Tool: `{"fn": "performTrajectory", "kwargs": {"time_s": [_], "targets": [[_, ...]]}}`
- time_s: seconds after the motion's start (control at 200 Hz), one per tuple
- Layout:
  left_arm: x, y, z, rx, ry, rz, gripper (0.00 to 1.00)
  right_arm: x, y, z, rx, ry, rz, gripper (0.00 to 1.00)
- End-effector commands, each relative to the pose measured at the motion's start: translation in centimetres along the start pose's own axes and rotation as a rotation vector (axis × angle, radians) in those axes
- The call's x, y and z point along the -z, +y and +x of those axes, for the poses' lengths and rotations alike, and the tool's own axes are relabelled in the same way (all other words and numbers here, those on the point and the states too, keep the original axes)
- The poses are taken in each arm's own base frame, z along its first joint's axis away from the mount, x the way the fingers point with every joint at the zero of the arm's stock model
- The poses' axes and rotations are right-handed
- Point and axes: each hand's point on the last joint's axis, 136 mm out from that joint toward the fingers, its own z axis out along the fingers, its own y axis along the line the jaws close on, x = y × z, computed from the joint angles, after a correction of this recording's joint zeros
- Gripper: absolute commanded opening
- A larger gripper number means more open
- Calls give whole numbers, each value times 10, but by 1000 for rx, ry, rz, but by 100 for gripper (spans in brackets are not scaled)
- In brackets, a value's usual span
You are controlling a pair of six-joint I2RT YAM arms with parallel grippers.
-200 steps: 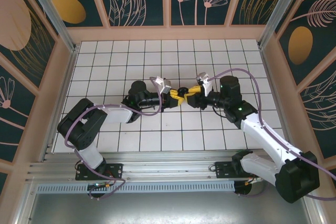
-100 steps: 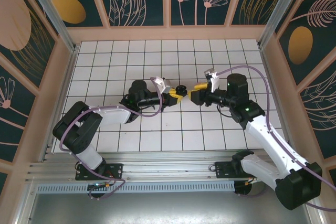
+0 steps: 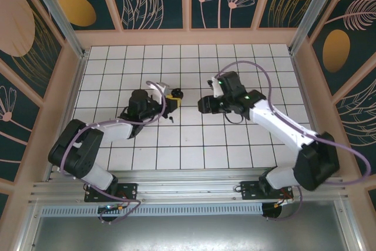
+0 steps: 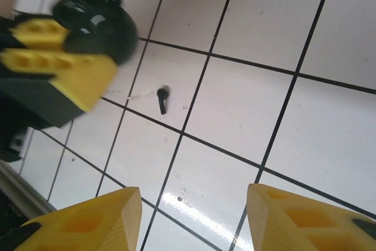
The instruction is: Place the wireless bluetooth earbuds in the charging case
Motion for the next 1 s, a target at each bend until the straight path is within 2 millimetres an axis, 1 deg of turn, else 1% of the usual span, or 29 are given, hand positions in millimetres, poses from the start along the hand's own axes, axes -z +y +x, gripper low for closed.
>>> {"fn": "performTrajectory", "kwargs": {"time_s": [0.0,0.105,0.185,0.345,0.435,0.485,0.575,0.726,0.736,0.746,0.756,0.996], "targets": [[16,25,4,108,1,-126,12,-15,2,-2,-30,69,90,49],[30,48,8,196,-18,-187,12,-43,11,-1,-18,156,121,47],[39,62,11,253,-36,-220,13,-64,16,-2,-13,204,141,46],[54,79,10,313,-65,-274,13,-107,29,-6,-2,267,131,46],[64,89,13,346,-79,-308,13,-130,30,-4,19,320,161,45],[69,95,14,359,-87,-323,13,-140,30,-3,34,347,177,42],[76,102,17,377,-90,-346,13,-160,30,0,56,393,206,41],[82,107,21,391,-96,-368,13,-184,34,7,91,451,233,41],[83,107,21,391,-96,-369,13,-187,32,11,92,463,239,41],[83,108,21,393,-95,-370,13,-186,34,8,95,458,238,41],[83,108,21,392,-97,-372,13,-189,32,12,94,470,245,41],[87,111,24,392,-95,-382,13,-206,33,25,119,518,265,38]]}}
